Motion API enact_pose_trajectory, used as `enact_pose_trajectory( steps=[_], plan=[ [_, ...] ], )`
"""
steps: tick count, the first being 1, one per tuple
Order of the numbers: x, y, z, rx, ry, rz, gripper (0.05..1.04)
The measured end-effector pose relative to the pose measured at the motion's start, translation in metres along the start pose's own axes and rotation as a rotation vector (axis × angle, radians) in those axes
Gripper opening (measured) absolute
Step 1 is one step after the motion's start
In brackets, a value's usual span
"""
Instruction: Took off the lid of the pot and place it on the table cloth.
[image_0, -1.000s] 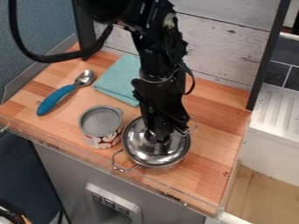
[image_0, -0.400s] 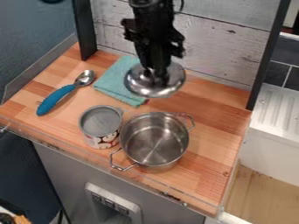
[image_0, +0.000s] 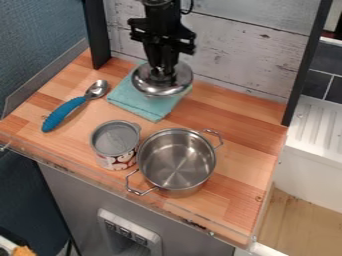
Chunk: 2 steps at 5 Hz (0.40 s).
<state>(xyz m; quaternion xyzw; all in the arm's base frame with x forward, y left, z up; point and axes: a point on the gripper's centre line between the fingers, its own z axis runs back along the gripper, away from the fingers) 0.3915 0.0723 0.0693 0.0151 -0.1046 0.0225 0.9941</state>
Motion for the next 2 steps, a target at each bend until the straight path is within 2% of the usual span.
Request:
enact_pose_trajectory(
  steps=[2],
  plan=[
    [0.004, 0.023, -0.027, 0.056, 0.047, 0.063, 0.282]
  ],
)
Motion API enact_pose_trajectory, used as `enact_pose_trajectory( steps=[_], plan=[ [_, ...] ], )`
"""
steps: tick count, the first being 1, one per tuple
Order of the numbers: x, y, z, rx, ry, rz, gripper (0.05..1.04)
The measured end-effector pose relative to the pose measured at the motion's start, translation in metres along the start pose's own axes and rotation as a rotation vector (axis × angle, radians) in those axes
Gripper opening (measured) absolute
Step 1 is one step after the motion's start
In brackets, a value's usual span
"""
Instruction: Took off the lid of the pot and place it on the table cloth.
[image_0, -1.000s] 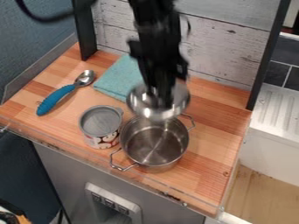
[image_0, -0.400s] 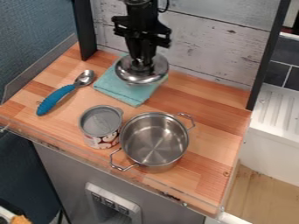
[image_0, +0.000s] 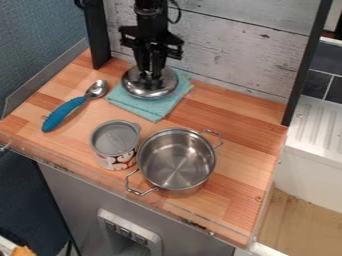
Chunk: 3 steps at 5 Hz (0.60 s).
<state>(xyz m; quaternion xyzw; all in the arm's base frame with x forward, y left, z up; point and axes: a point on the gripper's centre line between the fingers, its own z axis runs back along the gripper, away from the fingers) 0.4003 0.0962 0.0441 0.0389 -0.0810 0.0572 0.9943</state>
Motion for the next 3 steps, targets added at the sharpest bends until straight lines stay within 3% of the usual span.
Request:
enact_pose_trajectory(
  steps=[2, 3],
  plan=[
    [-0.0041, 0.0069, -0.0116, 0.021, 0.024, 0.002, 0.282],
    [-0.0047, 0.0102, -0.0131, 0.013, 0.024, 0.021, 0.344]
  ],
)
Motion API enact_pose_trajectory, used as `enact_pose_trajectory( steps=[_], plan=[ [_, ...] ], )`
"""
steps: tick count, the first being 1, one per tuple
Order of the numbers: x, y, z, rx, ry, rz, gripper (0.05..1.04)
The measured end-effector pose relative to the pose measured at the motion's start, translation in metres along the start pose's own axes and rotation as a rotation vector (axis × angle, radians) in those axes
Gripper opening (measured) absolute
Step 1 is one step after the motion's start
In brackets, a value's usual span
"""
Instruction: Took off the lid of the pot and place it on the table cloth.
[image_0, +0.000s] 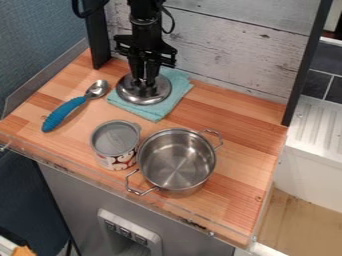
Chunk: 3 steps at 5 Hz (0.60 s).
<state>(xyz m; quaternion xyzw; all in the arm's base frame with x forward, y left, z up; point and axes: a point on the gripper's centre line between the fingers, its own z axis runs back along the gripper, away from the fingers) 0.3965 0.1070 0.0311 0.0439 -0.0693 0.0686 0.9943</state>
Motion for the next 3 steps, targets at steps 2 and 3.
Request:
enact_pose_trajectory(
  steps=[2, 3],
  plan=[
    [0.001, 0.004, 0.017, -0.057, 0.020, 0.054, 0.930],
    [0.002, 0.007, 0.043, -0.048, 0.001, 0.060, 1.011]
  ],
)
